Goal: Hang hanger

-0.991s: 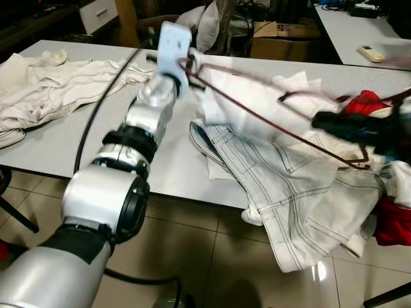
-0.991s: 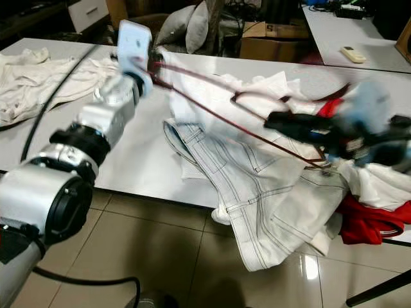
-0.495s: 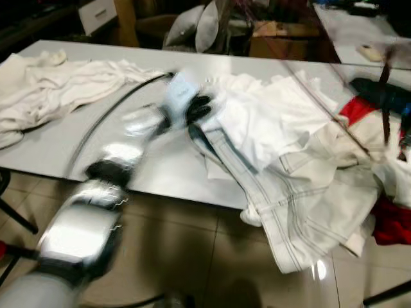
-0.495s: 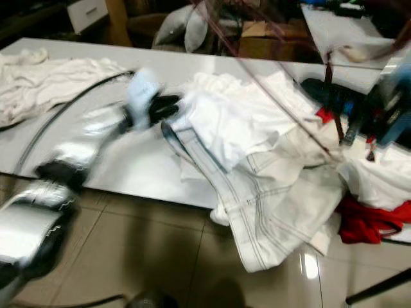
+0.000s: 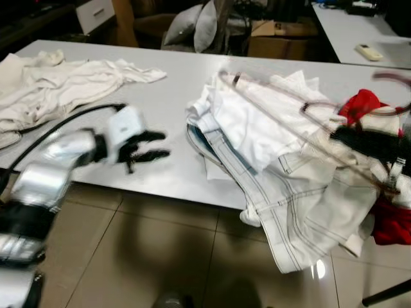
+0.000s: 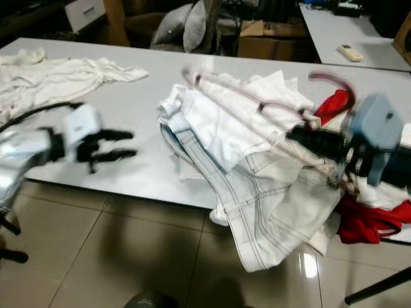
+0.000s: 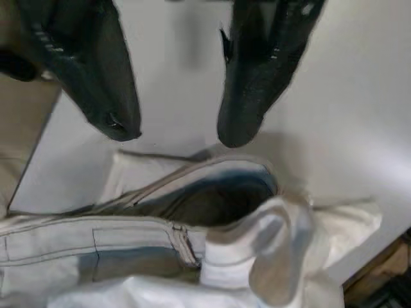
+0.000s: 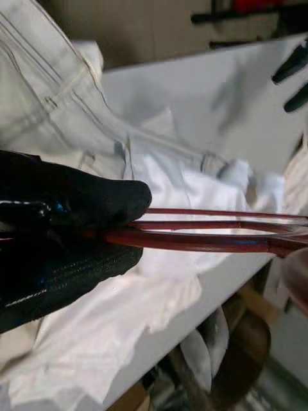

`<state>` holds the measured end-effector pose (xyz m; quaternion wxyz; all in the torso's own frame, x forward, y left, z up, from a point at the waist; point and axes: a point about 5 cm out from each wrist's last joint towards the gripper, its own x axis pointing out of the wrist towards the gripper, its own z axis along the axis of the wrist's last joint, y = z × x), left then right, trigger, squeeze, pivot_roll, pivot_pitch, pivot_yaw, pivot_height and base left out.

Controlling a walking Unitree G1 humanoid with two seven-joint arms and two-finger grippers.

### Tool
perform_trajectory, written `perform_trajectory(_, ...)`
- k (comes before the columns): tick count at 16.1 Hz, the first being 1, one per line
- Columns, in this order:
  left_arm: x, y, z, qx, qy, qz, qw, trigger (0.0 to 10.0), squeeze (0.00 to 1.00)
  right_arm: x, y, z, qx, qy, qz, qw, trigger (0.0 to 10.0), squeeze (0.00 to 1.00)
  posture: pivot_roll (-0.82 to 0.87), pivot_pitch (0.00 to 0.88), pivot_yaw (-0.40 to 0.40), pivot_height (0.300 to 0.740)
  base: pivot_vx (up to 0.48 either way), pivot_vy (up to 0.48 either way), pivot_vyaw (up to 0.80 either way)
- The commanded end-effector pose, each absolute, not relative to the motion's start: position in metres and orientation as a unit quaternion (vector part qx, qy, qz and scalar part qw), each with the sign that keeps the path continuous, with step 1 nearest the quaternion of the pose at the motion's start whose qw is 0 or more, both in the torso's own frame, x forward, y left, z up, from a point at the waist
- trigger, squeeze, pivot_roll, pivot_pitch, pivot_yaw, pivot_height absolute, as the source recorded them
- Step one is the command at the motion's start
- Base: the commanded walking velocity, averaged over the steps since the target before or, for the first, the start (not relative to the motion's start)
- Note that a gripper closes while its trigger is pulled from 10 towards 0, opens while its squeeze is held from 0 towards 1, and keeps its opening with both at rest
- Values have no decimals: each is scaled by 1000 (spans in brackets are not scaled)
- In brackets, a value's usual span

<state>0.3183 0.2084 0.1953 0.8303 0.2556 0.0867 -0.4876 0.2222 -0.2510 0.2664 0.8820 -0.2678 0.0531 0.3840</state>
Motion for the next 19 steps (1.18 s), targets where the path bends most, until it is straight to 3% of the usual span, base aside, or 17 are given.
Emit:
perform_trajectory(1,314,210,209,246,65,-489,835,10000,1000,215,-247,270,-283,58,396,871,10000,0,-6,2,54,740,0,0,0)
perform_trajectory(3,298,202,215,188,43,-500,844,10000,1000,207,-236,247,-308,104,409,852,10000,0,-7,9,64,740,0,0,0)
perform_trajectory(6,279,185,212,134,46,-529,837,10000,1000,222,-231,229,-364,123,351,854,10000,0,-6,16,69,740,0,0,0)
perform_trajectory(9,266,166,206,92,45,-538,837,10000,1000,238,-215,207,-427,126,335,831,10000,0,0,29,63,740,0,0,0)
perform_trajectory(15,250,153,200,64,55,-528,845,10000,1000,271,-201,163,-491,115,308,807,10000,0,15,62,46,740,0,0,0)
perform_trajectory(19,250,148,199,61,51,-513,855,10000,1000,306,-209,144,-534,106,264,796,10000,0,21,70,40,740,0,0,0)
